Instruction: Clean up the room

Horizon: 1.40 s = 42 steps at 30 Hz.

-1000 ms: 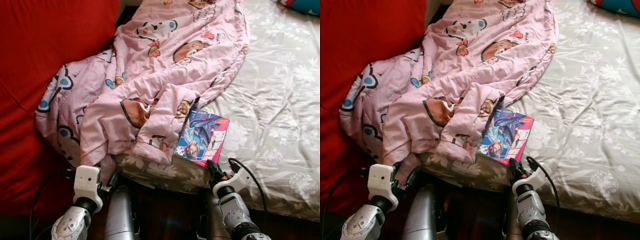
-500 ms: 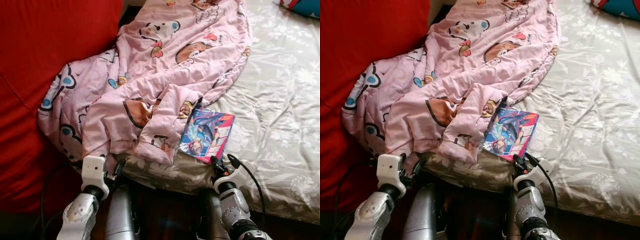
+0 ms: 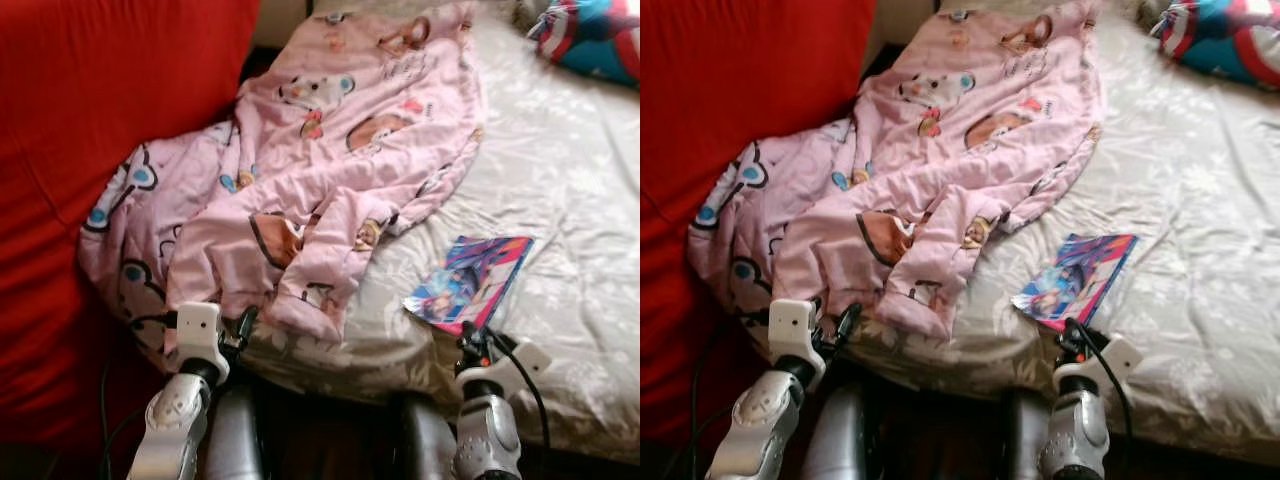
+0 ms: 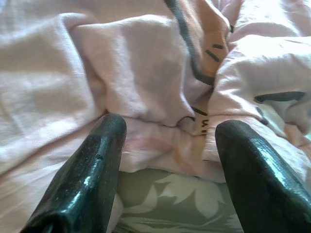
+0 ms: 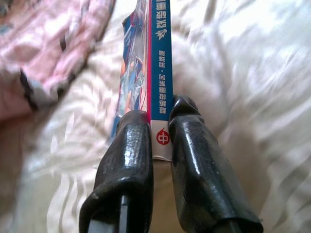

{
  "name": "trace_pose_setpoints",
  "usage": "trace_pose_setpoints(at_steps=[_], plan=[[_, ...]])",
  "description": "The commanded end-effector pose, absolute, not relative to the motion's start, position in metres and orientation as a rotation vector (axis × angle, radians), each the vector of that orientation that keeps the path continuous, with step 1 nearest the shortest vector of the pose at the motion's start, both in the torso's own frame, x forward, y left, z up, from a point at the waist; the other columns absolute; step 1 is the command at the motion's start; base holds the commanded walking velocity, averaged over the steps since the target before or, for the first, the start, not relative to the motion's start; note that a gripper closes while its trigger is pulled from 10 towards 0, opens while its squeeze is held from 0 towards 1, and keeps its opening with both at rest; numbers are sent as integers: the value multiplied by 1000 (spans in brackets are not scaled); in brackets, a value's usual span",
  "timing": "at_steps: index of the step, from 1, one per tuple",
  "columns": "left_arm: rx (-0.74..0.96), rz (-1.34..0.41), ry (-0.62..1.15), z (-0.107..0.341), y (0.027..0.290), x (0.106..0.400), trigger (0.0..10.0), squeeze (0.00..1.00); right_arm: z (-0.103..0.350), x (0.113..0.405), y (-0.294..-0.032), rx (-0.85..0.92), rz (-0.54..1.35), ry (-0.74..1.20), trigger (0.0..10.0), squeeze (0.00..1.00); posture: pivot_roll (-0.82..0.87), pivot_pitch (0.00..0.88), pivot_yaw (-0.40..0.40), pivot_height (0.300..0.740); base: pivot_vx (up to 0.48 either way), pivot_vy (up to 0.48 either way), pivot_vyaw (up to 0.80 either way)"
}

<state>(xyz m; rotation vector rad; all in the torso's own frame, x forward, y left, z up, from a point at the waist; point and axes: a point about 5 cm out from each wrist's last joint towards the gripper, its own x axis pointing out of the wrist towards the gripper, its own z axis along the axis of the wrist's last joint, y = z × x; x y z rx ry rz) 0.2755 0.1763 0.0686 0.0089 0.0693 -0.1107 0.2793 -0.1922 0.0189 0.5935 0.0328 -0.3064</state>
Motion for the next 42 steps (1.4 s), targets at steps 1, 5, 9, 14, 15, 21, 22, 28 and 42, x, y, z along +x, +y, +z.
trace_pose_setpoints(at_steps=[1,5,9,14,15,21,22,28,42], plan=[[28,-104,77,65,178,275,10000,0,33,285,-197,535,-293,-33,0,0,19,81,-33,581,0,0,0],[25,-104,70,64,177,279,10000,0,45,296,-187,357,-161,-21,1059,0,7,61,-38,581,0,0,0],[26,-99,64,63,177,281,10000,0,53,300,-180,236,-57,-25,10000,0,-2,50,-44,581,0,0,0],[21,-86,66,59,180,279,10000,0,60,298,-173,121,65,-28,10000,0,-29,38,-50,581,0,0,0],[19,-83,69,57,181,278,10000,0,60,298,-171,103,87,-19,10000,0,-33,35,-51,581,0,0,0],[8,-72,72,55,179,279,10000,0,62,297,-169,104,92,-29,10000,0,-35,18,-53,601,0,0,0],[8,-72,72,55,179,279,10000,0,62,297,-168,104,93,-30,10000,0,-35,18,-53,606,0,0,0],[-3,-68,83,50,181,282,10000,0,64,297,-166,87,73,-18,10000,0,-44,0,-48,646,0,0,0],[-28,31,294,9,204,268,10000,0,63,298,-168,88,64,-13,10000,0,-33,0,-50,706,0,0,0]])
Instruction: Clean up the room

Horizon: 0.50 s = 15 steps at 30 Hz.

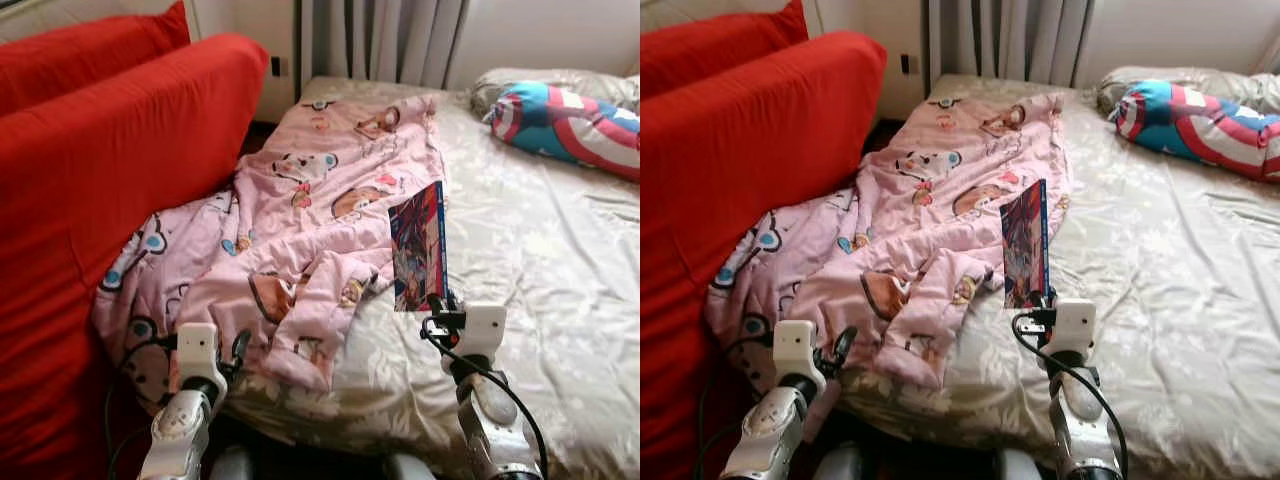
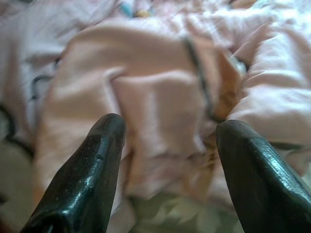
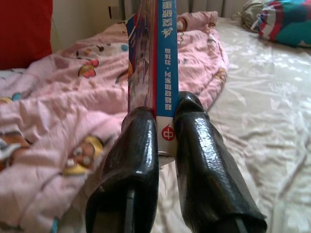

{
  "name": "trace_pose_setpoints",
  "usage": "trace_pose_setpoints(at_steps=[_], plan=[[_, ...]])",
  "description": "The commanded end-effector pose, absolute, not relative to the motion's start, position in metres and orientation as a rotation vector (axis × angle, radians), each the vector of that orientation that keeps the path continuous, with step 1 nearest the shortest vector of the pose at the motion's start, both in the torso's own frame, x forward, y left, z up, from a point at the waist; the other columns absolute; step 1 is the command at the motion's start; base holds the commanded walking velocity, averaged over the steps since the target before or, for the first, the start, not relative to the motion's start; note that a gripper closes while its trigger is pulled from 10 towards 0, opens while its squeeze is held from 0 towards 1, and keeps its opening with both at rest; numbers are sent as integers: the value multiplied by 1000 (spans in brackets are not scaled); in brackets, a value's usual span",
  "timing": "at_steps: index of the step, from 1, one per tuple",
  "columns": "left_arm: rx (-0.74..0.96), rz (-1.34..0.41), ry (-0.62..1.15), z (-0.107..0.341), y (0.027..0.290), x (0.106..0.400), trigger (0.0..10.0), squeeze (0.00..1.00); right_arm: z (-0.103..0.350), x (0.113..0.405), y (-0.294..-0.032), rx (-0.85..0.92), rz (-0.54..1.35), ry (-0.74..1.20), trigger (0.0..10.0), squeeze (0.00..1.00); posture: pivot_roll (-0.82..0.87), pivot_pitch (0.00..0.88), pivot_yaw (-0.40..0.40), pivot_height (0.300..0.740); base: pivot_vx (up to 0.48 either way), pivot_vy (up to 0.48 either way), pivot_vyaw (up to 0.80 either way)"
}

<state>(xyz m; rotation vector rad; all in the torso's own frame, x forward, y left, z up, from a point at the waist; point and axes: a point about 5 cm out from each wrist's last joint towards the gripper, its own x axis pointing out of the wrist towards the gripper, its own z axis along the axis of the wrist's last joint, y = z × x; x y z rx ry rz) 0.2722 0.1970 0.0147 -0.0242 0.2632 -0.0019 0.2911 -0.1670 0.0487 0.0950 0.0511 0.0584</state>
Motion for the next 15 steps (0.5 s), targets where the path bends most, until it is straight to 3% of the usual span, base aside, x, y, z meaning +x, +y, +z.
trace_pose_setpoints(at_steps=[1,7,15], plan=[[-32,43,309,6,207,267,10000,0,63,298,-167,88,67,-14,10000,0,-31,0,-51,711,0,0,0],[-22,72,436,-16,217,253,10000,0,64,300,-160,115,70,-13,10000,0,-16,3,-50,740,0,0,0],[-45,96,559,-33,218,241,10000,0,53,297,-150,137,77,56,10000,0,-26,15,-42,740,0,0,0]])
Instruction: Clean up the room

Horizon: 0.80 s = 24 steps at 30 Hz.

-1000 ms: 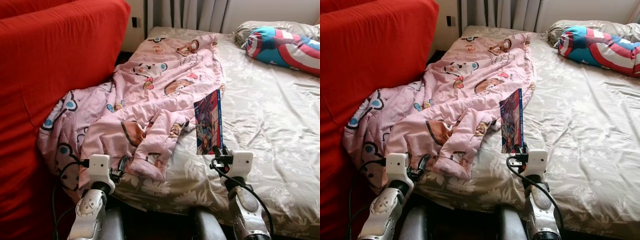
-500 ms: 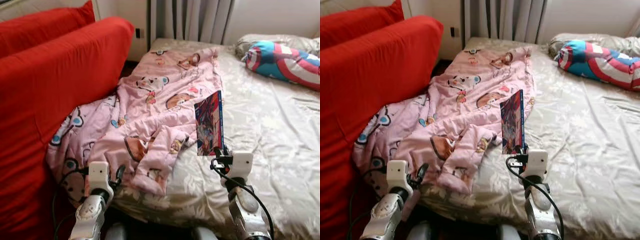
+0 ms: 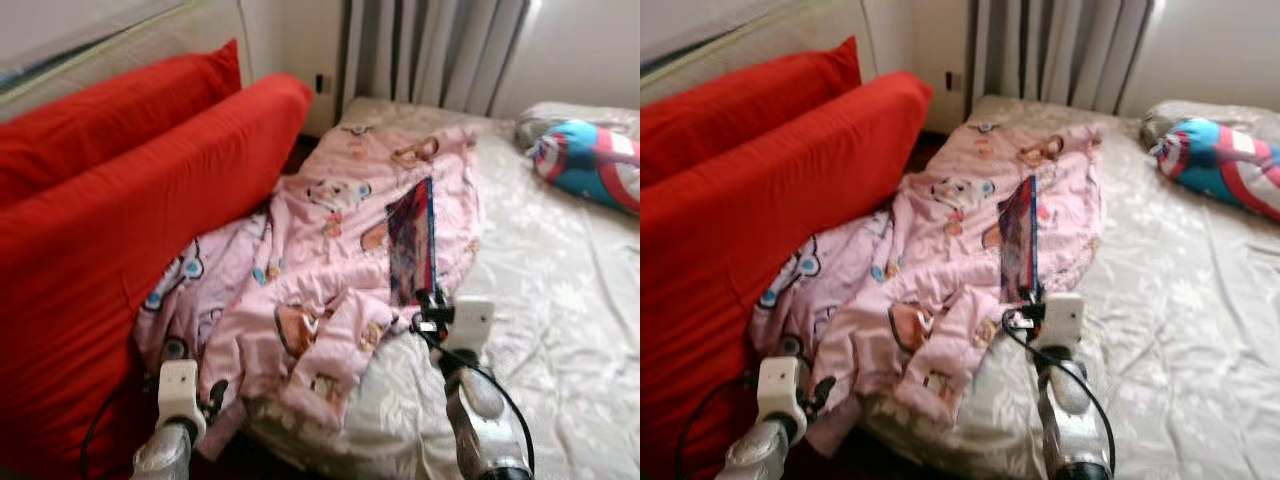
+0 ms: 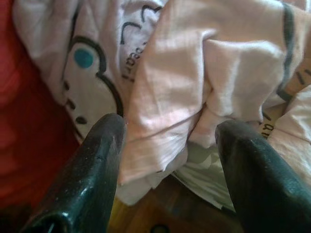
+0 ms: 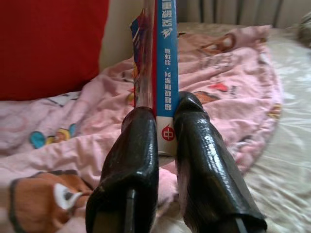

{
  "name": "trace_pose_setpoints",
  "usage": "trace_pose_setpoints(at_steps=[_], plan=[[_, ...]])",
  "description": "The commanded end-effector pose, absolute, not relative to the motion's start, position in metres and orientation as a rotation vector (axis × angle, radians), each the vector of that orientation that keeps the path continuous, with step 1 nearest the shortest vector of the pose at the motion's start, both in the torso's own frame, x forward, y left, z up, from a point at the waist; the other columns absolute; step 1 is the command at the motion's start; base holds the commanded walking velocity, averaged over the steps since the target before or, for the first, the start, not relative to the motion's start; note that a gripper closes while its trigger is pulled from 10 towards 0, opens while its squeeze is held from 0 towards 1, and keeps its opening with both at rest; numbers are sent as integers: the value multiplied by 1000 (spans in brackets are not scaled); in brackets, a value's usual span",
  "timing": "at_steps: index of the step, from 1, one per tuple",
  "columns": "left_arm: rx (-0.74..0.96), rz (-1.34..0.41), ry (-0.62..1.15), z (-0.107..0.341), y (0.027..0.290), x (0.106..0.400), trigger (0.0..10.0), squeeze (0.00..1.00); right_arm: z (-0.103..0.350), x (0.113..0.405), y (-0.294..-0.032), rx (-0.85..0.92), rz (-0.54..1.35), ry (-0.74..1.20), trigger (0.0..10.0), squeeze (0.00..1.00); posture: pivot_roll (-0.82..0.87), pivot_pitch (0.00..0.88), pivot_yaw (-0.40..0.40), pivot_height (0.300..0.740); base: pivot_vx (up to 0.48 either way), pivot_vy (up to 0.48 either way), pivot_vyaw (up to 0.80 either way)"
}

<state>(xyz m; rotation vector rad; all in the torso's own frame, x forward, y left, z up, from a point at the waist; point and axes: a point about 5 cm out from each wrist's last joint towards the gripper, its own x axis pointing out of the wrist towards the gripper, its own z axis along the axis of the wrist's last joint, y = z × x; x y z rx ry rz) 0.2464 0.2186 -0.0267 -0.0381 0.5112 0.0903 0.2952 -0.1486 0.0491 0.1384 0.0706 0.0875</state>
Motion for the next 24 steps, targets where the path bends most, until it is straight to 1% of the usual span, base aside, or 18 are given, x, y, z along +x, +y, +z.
trace_pose_setpoints(at_steps=[1,7,11,15,18,24], plan=[[-50,97,577,-36,217,239,10000,0,51,297,-151,147,64,60,10000,0,-26,15,-42,740,0,0,0],[-51,93,665,-47,211,231,10000,0,50,300,-155,141,20,67,10000,0,-35,22,-39,740,0,0,0],[-45,110,688,-51,213,226,10000,0,50,300,-154,140,15,67,10000,0,-40,24,-36,740,0,0,0],[-64,164,703,-55,216,219,10000,0,49,300,-154,154,3,70,10000,0,-29,29,-35,740,0,0,0],[-47,135,729,-59,214,214,10000,0,47,300,-153,160,-6,82,10000,0,-34,29,-32,740,0,0,0],[-29,100,757,-64,206,209,10000,0,45,300,-152,155,-4,96,10000,0,-32,24,-32,740,0,0,-752]])
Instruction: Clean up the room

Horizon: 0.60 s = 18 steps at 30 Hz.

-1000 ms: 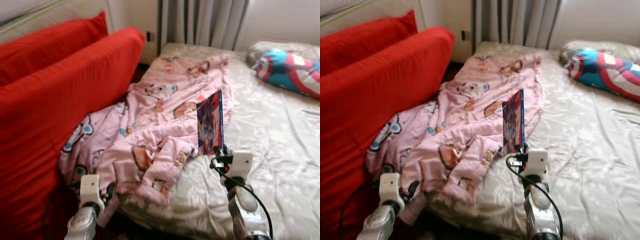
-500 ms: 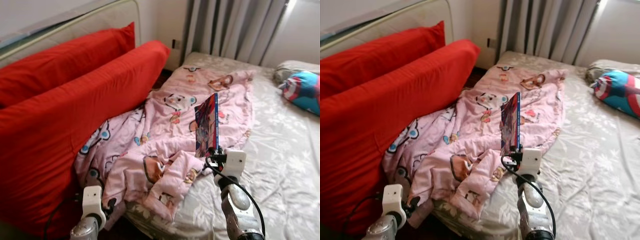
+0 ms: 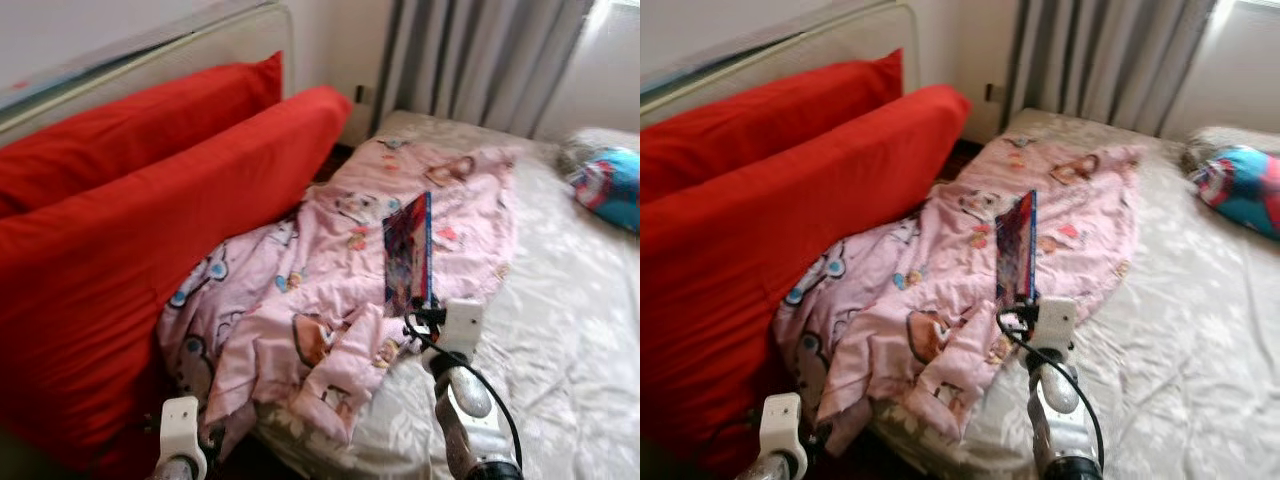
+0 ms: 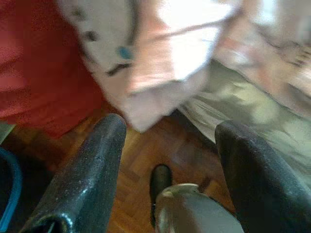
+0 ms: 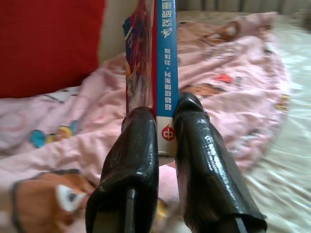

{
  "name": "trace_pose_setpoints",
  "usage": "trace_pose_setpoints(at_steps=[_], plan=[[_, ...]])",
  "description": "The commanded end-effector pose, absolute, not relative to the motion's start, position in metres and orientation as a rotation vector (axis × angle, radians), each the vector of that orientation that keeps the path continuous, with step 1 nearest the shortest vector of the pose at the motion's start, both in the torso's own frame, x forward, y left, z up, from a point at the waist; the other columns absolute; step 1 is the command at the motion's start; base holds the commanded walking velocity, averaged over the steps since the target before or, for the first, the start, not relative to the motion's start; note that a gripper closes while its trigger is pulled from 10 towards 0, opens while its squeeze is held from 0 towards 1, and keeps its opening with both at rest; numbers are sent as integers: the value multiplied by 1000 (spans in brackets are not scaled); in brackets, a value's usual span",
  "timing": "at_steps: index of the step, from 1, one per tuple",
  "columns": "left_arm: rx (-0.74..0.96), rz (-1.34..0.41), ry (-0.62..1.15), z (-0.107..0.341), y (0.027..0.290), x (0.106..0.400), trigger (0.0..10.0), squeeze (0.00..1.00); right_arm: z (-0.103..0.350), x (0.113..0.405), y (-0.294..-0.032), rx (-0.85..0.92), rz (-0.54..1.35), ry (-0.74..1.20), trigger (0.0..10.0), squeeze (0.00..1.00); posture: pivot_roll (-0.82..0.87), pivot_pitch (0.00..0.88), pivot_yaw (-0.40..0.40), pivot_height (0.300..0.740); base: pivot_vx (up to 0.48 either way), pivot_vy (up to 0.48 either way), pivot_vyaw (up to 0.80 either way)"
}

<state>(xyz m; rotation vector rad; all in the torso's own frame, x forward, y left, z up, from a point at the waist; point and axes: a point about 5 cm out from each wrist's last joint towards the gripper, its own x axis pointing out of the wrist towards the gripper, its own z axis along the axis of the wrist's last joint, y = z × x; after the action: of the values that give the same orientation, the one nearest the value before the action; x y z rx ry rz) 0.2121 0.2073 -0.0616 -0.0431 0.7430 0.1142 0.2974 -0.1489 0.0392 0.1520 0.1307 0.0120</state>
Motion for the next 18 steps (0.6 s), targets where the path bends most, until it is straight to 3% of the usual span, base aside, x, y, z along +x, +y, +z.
trace_pose_setpoints(at_steps=[1,7,18], plan=[[-27,97,758,-64,205,208,10000,0,44,300,-152,154,-3,96,10000,0,-32,24,-32,740,0,0,-781],[-15,89,774,-66,204,206,10000,0,44,299,-152,151,-1,96,10000,0,-29,16,-35,740,0,0,-780],[-9,84,790,-69,202,201,10000,0,43,299,-152,142,5,83,10000,0,-29,0,-39,740,0,-350,0]])
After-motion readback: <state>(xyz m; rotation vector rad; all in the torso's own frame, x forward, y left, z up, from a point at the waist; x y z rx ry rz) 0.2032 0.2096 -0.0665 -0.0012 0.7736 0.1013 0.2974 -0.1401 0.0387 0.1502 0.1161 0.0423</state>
